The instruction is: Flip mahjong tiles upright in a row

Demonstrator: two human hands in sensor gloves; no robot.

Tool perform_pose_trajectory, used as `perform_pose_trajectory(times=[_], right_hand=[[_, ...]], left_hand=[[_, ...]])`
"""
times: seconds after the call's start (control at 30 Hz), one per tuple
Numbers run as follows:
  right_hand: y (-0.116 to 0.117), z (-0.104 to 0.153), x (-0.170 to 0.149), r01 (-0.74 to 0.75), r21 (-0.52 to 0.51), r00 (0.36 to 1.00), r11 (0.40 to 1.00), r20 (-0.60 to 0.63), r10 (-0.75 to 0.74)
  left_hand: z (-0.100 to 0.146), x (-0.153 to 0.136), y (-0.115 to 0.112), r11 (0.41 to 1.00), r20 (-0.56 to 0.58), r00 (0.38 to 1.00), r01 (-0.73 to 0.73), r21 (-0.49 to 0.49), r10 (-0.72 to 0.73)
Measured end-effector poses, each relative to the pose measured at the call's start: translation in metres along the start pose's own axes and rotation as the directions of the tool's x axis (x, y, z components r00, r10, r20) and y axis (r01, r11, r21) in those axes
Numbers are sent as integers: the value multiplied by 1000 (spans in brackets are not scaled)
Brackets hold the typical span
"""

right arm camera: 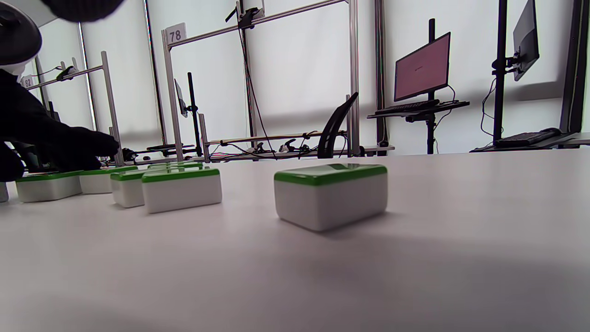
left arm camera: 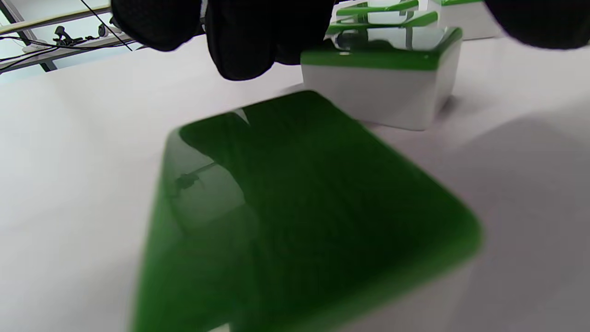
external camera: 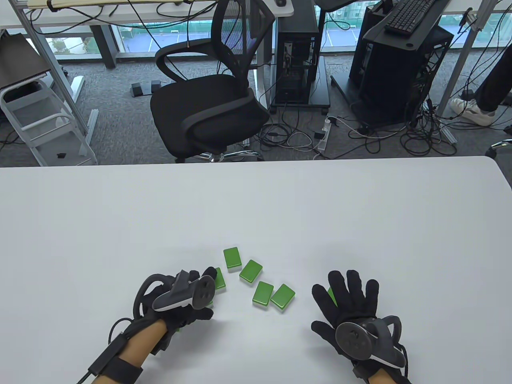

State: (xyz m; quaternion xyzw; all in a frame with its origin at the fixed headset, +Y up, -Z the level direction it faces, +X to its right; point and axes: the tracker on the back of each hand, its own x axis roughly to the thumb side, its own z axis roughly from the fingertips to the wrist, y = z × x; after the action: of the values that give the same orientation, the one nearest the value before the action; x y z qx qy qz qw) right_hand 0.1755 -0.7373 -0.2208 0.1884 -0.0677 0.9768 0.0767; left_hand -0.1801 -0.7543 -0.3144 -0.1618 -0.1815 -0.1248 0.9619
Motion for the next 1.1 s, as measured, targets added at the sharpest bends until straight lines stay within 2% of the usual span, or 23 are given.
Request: perform_pose_trajectory(times=[0.1, 0.4, 0.57, 0.97, 1.1], right_hand=[[0, 0, 0, 2, 2, 1000, 1000, 1, -2], [2, 0, 1, -10, 14, 1000, 1000, 5, 10], [2, 0, 1, -11, 19, 1000, 1000, 3, 11], [3, 0, 0, -10, 33, 1000, 999, -8, 10], [3, -1, 1, -12, 40, 1000, 999, -9, 13]], left_hand=[[-8, 7, -5, 999, -11, 1000, 17, -37, -17], [-9, 14, -8, 997, -18, 997, 74, 34, -73], [-6, 13, -9, 997, 13, 998, 59, 43, -59], [36, -5, -6, 991, 230, 971, -95, 95, 71], [47, -7, -8, 991, 260, 963, -91, 94, 63]])
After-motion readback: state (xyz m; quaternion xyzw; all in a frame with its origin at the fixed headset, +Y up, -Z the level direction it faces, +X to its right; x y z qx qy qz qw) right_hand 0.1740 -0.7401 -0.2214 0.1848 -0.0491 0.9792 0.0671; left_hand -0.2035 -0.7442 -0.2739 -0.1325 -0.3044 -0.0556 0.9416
